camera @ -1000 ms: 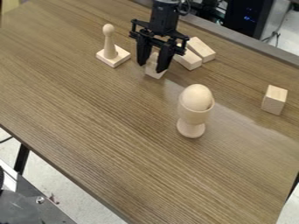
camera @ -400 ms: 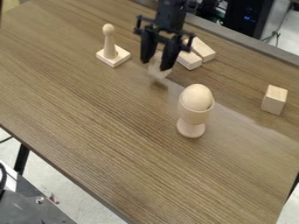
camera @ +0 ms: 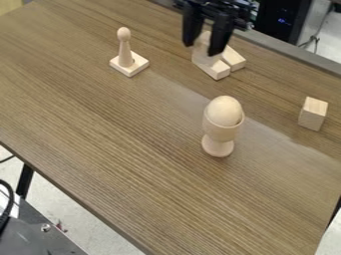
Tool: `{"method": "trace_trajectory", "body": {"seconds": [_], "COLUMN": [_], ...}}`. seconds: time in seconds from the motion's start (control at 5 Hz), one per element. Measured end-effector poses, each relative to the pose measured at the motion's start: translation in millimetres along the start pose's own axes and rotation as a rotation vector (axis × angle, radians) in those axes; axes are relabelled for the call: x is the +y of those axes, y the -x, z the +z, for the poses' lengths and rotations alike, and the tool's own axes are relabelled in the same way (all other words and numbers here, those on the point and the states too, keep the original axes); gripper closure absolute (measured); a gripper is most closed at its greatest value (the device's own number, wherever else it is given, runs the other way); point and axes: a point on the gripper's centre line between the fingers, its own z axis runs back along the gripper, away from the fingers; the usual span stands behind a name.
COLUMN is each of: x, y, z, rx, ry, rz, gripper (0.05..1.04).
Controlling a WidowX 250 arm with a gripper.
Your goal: Put the cube on the top of the other cube
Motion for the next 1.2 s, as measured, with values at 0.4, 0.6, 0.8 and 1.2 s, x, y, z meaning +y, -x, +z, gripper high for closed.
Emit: {"method": "trace_trajectory", "body": {"seconds": [0.4,0.6,0.8,1.2], "x": [-53,-75,-93,-113], "y": [-1,-7,-12,-25], "z": [9,-4,-15,-35], "rx": [0.011,0.043,0.064,0.078], "ry": [0.003,0.002,0.009,0.074], "rz": [-0.022,-0.010,-0.001,0.113], "gripper": [0.567,0.567,0.567,0.567]}}
